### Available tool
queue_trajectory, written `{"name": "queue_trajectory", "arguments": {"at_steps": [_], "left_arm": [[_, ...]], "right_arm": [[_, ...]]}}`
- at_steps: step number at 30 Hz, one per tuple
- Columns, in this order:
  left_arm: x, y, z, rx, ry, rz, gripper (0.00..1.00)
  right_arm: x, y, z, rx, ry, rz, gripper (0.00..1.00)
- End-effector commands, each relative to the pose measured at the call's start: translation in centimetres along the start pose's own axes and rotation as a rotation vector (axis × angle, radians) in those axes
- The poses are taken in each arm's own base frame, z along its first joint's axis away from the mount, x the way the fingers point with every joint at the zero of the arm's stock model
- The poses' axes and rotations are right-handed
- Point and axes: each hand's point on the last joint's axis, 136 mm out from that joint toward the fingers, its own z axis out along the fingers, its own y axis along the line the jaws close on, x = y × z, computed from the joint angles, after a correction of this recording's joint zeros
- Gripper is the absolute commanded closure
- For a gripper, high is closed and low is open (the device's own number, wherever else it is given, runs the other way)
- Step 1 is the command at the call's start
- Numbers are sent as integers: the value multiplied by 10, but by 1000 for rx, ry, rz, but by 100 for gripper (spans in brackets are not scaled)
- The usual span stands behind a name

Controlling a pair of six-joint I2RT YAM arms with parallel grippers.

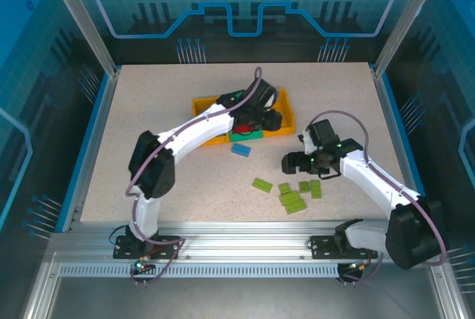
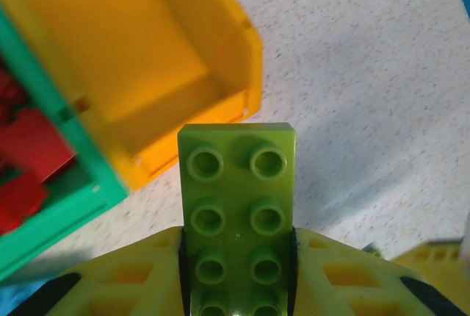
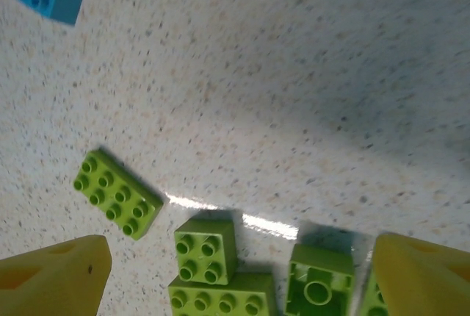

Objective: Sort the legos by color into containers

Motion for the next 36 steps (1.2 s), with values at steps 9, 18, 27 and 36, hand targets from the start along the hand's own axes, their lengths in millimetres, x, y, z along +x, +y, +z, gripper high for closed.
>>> {"name": "queue_trajectory", "arguments": {"at_steps": [9, 18, 27, 36], "left_arm": [[-30, 32, 56, 74, 71, -149, 64], [-47, 23, 53, 158, 41, -231, 37], [-63, 15, -4, 207, -71, -281, 1], [-42, 87, -61, 143, -165, -499, 1]], "right_arm": [[28, 31, 23, 18, 55, -147, 11], [34, 65, 39, 107, 173, -472, 15], [43, 78, 59, 124, 285, -616, 15], [53, 87, 81, 163, 387, -726, 23]]}}
